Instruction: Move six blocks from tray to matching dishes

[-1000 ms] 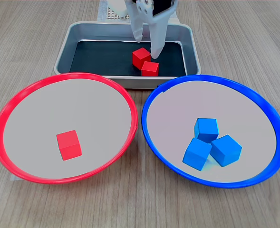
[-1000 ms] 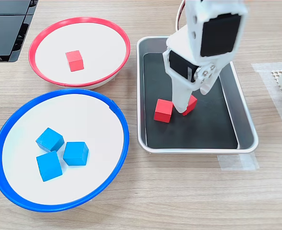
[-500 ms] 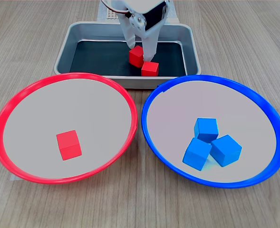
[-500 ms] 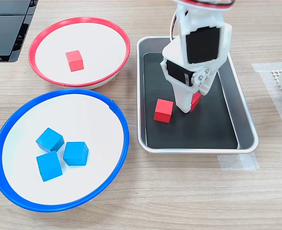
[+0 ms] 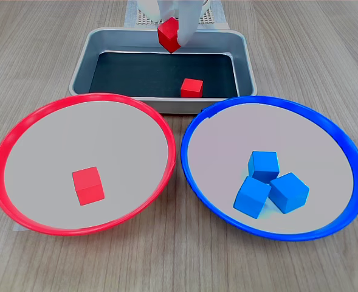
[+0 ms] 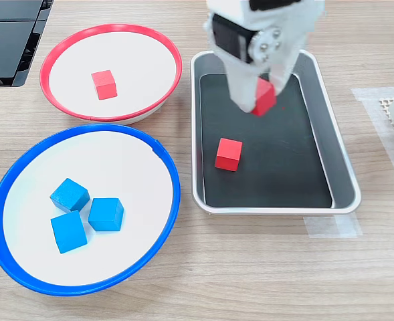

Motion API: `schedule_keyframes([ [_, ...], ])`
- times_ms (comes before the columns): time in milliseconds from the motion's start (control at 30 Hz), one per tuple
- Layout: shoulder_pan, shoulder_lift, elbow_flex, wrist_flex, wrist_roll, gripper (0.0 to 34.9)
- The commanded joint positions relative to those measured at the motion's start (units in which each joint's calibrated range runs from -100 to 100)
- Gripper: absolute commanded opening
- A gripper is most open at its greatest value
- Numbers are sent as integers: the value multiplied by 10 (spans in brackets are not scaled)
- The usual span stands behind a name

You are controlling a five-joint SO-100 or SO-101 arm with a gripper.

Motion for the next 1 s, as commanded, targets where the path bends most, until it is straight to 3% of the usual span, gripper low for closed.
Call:
schedule_keyframes([
  [0,50,46,-156,-84,-106,1],
  [167,92,120,-196,-243,-159,1],
  [200,97,133,-191,-282,-158,35],
  [233,99,138,-190,-291,-158,122],
  [267,100,138,-186,-295,-158,181],
  [300,101,137,-183,-296,-159,220],
  [333,102,132,-179,-295,-160,234],
  [433,103,106,-157,-285,-161,215],
  [467,102,87,-140,-272,-162,161],
  [500,101,70,-124,-254,-162,60],
  [533,98,56,-109,-241,-162,7],
  [600,81,-6,-29,-177,-161,3],
  [800,28,-78,124,-154,-183,5],
  [900,3,-84,154,-158,-213,90],
  [967,-7,-76,158,-169,-231,124],
])
